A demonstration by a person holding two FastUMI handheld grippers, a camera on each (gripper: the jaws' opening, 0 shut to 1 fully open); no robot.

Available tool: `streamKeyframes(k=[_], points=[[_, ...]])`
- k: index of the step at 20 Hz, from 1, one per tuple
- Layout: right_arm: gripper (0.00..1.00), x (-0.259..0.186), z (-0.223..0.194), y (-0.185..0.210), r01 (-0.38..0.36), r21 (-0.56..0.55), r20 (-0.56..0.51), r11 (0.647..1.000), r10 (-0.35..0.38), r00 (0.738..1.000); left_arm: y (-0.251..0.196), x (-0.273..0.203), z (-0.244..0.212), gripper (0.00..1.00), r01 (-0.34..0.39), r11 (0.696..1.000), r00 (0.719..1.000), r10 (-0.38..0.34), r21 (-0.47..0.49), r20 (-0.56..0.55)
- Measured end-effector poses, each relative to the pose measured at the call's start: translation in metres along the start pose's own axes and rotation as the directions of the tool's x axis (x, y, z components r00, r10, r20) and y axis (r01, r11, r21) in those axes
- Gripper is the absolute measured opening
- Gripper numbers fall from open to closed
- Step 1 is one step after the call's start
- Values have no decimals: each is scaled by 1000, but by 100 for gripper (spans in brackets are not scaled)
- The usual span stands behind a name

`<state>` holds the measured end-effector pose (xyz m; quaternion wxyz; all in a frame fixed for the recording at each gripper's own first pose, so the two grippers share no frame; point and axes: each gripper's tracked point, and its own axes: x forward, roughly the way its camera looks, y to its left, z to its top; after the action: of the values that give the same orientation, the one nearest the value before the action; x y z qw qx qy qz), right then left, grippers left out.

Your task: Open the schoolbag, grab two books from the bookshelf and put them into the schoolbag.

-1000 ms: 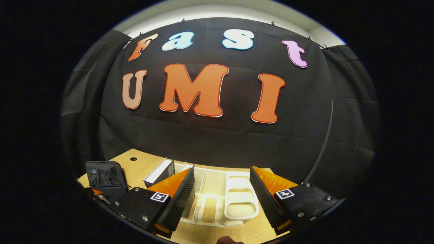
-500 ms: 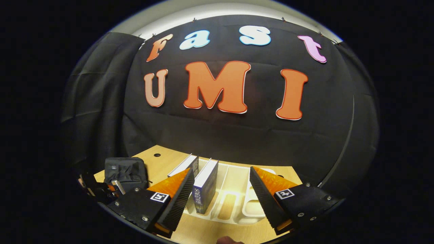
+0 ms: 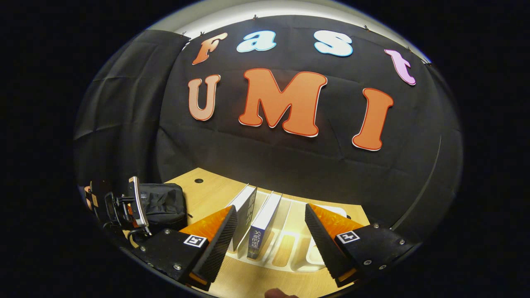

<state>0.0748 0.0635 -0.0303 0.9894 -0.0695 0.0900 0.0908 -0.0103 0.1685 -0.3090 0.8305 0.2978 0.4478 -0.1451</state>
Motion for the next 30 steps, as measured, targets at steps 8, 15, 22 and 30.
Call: streamKeyframes(k=[8, 15, 22, 30], points=[[98, 34, 8, 47, 38, -10, -136, 999, -39, 990, 37, -23, 9, 6, 223, 974, 973, -224, 28, 62], [99, 71, 1, 64, 51, 27, -274, 998, -42, 961, 61, -34, 19, 6, 367, 930, 927, -368, 28, 71], [99, 121, -21, 68, 62, -2, -451, 998, -56, 891, 75, -38, 27, 5, 489, 872, 872, -489, -27, 17], [93, 148, -76, 71, 93, 20, -712, 995, -51, 701, 80, -33, 31, 5, 551, 834, 834, -550, 7, -41]])
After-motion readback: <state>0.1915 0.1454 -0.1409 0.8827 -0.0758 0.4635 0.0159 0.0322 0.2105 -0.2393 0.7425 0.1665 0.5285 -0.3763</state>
